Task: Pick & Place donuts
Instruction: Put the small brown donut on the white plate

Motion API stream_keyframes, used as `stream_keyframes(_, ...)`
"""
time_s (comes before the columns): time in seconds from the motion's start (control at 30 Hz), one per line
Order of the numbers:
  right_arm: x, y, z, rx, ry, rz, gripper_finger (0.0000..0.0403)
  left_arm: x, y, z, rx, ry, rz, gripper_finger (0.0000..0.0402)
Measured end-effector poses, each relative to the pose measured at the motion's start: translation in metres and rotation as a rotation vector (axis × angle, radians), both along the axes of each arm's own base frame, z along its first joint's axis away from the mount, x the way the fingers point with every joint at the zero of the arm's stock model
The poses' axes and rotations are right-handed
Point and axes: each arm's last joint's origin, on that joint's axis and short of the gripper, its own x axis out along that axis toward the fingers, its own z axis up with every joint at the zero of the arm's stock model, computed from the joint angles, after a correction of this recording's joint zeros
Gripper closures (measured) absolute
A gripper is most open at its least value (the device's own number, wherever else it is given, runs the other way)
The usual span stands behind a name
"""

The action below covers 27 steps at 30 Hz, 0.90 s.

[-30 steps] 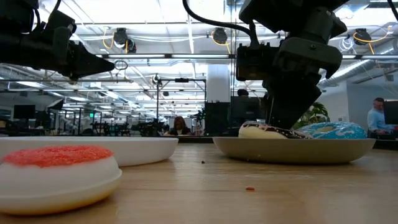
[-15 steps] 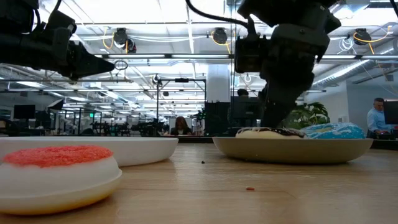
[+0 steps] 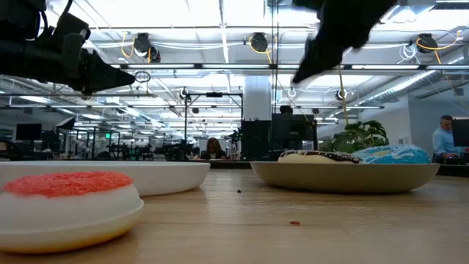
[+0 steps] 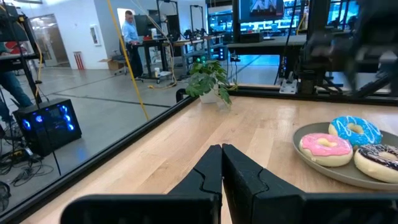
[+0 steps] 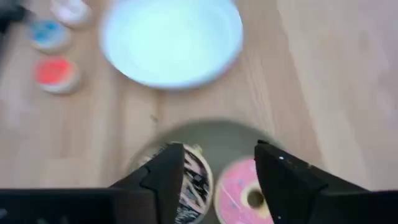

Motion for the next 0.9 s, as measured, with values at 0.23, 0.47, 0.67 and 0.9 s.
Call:
stream_keyframes(0.23,-0.052,0.011,0.057,-0.068,-0.239,0.114,0.0299,0.0,0.0,0.0,0.002,0.002,0.0,0.0385)
stream_keyframes(0.47,-0.109,0.0,0.048,-0.065,-0.403,0.091,0.0377,-0.001,0.001,0.005,0.036,-0.036,0.033,0.0385)
stream_keyframes(0.67,-0.132,-0.011,0.009,-0.092,-0.505,0.161,0.0395,-0.001,0.001,0.008,0.007,-0.073,0.042,0.0385)
stream_keyframes(0.9,-0.14,-0.018,-0.018,-0.213,-0.663,0.212,0.04,-0.001,0.002,0.008,0.031,-0.06,0.088,0.0385)
